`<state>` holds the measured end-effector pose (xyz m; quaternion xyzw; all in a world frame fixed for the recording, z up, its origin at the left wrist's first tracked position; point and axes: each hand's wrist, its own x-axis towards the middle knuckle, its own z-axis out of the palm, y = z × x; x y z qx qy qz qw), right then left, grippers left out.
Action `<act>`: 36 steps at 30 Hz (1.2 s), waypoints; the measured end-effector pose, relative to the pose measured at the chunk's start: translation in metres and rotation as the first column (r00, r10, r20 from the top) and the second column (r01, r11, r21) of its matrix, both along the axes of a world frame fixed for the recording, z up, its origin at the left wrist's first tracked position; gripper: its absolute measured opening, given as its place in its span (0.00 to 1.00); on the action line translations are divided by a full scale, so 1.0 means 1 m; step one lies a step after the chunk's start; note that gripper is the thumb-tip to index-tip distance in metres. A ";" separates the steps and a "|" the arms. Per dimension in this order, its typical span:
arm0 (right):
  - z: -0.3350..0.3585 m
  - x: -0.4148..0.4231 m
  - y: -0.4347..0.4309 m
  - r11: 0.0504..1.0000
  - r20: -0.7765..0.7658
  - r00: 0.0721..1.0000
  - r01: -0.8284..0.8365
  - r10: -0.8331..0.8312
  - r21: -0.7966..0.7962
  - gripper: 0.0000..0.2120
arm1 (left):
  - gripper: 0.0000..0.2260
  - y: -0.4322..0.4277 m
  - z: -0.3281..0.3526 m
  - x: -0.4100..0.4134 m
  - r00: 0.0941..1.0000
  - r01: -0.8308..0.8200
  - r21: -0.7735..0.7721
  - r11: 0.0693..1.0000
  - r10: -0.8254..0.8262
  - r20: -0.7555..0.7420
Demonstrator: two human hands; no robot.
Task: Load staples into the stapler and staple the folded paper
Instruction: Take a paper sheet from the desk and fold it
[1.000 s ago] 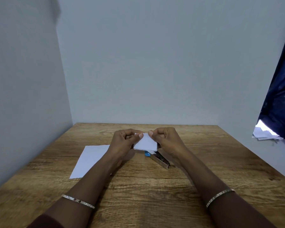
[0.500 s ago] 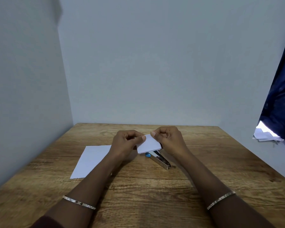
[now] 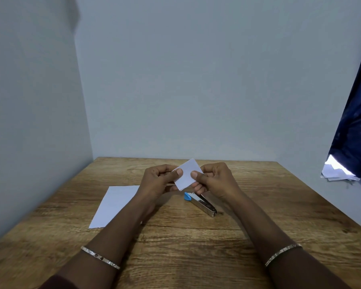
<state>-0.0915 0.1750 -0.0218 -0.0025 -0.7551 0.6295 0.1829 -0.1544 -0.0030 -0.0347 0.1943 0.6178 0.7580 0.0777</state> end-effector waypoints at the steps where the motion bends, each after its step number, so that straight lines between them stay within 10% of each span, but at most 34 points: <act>1: 0.001 0.000 0.001 1.000 0.002 1.000 0.005 -0.005 -0.008 0.07 | 0.07 0.001 -0.001 0.001 0.999 0.032 -0.011 0.999 -0.032 0.017; 11: -0.001 -0.002 -0.005 1.000 -0.009 1.000 -0.013 0.012 -0.003 0.10 | 0.09 -0.004 -0.002 -0.006 0.994 -0.047 -0.141 0.989 0.033 -0.102; 20: 0.005 -0.001 0.003 0.995 -0.155 0.984 0.089 -0.083 0.036 0.04 | 0.32 -0.001 0.008 -0.001 0.985 -0.043 -0.127 0.991 0.063 0.159; 27: 0.002 -0.006 -0.001 0.987 -0.177 0.984 0.043 -0.015 0.155 0.22 | 0.13 0.002 0.005 -0.002 0.965 0.039 -0.016 0.999 -0.033 0.259; 36: 0.006 -0.001 -0.003 0.929 -0.254 0.951 0.248 -0.178 0.275 0.20 | 0.06 -0.004 0.002 -0.007 0.975 0.099 -0.031 0.995 -0.091 0.201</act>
